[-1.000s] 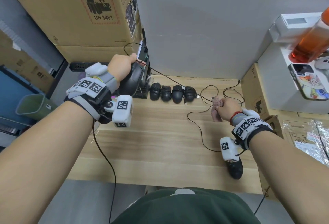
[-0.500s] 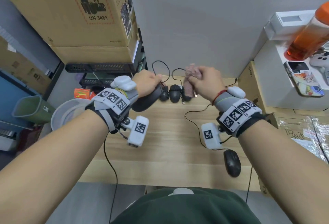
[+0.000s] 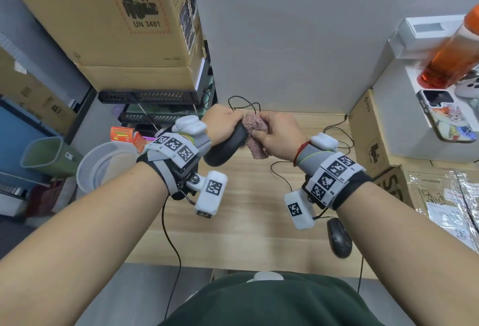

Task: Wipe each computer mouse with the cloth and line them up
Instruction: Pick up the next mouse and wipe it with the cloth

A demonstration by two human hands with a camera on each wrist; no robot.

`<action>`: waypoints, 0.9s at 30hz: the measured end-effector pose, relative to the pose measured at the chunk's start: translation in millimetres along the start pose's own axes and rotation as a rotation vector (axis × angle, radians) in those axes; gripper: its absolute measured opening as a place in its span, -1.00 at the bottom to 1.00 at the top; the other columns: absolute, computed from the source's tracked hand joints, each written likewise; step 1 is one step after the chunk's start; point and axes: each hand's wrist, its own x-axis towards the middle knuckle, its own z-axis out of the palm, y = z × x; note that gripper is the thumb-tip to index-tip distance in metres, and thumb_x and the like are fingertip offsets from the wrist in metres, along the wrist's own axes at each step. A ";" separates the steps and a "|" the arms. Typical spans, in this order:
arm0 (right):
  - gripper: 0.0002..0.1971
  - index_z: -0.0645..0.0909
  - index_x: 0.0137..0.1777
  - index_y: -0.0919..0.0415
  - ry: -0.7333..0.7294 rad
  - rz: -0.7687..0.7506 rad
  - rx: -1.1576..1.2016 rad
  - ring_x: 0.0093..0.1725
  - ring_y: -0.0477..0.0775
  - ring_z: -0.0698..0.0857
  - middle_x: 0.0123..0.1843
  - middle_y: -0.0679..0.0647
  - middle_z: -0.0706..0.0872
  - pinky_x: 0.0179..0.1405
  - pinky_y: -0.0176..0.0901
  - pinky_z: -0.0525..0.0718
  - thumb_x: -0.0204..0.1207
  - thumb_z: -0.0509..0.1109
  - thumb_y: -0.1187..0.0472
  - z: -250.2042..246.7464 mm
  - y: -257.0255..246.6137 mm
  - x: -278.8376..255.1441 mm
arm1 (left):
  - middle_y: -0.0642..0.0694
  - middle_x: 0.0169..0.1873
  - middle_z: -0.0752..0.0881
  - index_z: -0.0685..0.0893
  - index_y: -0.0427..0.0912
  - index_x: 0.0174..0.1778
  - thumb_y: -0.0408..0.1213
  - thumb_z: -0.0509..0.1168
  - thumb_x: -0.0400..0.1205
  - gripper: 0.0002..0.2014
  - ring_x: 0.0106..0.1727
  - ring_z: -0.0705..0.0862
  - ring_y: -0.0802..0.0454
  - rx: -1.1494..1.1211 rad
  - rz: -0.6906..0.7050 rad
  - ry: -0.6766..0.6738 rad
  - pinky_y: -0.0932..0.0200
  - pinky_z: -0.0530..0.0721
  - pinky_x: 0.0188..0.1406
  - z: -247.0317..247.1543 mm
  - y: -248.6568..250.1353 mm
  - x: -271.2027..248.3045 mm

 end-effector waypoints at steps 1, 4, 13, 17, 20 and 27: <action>-0.81 0.48 -0.25 -0.02 -0.010 0.006 -0.010 -0.12 0.22 0.65 -0.32 -0.06 0.60 -0.18 -0.04 0.52 0.53 0.43 0.11 0.9 1.2 1.2 | -0.11 -0.57 0.31 0.27 -0.15 -0.60 -0.19 0.26 0.70 -0.46 -0.43 0.25 -0.06 0.005 0.001 0.004 0.03 0.22 -0.41 0.0 0.3 -0.5; -0.69 0.37 -0.36 -0.03 -0.052 0.040 -0.030 -0.19 0.16 0.56 -0.39 -0.15 0.52 -0.22 -0.08 0.42 0.53 0.42 0.13 2.8 8.0 4.6 | -0.19 -0.51 0.32 0.27 -0.19 -0.56 -0.19 0.21 0.72 -0.50 -0.37 0.27 -0.11 0.016 -0.020 0.022 0.02 0.22 -0.33 -0.9 -0.2 -0.4; -0.76 0.44 -0.32 -0.02 -0.124 0.260 -0.115 -0.11 0.19 0.63 -0.24 0.00 0.63 -0.16 -0.07 0.55 0.51 0.41 0.14 14.3 58.9 -3.9 | -0.28 -0.10 0.83 0.80 -0.45 -0.08 0.13 0.14 0.41 -0.34 -0.07 0.70 -0.25 -0.200 -0.093 0.140 -0.19 0.66 0.16 -32.0 -5.9 12.3; -0.78 0.46 -0.33 0.02 -0.140 0.355 -0.127 -0.13 0.21 0.66 -0.32 -0.05 0.62 -0.18 -0.07 0.58 0.53 0.37 0.16 19.9 77.3 -11.0 | 0.05 -0.18 0.89 0.87 -0.30 -0.03 -0.18 0.17 0.70 -0.62 -0.03 0.78 -0.08 -0.360 -0.126 0.147 0.10 0.67 0.04 -42.4 1.8 9.2; -0.72 0.44 -0.37 0.03 -0.119 0.444 -0.136 -0.18 0.21 0.64 -0.35 -0.04 0.61 -0.21 -0.10 0.51 0.59 0.33 0.12 17.5 89.7 -17.7 | 0.03 -0.17 0.89 0.88 -0.28 -0.05 -0.18 0.19 0.67 -0.63 -0.01 0.80 -0.15 -0.413 -0.127 0.174 -0.06 0.73 0.18 -51.8 -2.7 13.6; -0.90 0.64 -0.04 0.29 -0.113 0.664 -0.145 -0.17 0.20 0.67 -0.21 0.13 0.69 -0.24 -0.14 0.55 0.52 0.36 0.28 4.1 109.1 -30.1 | -0.03 -0.15 0.89 0.89 -0.16 -0.25 -0.20 0.22 0.63 -0.67 -0.15 0.78 -0.05 -0.517 -0.133 0.284 -0.02 0.74 0.10 -74.8 -10.1 20.0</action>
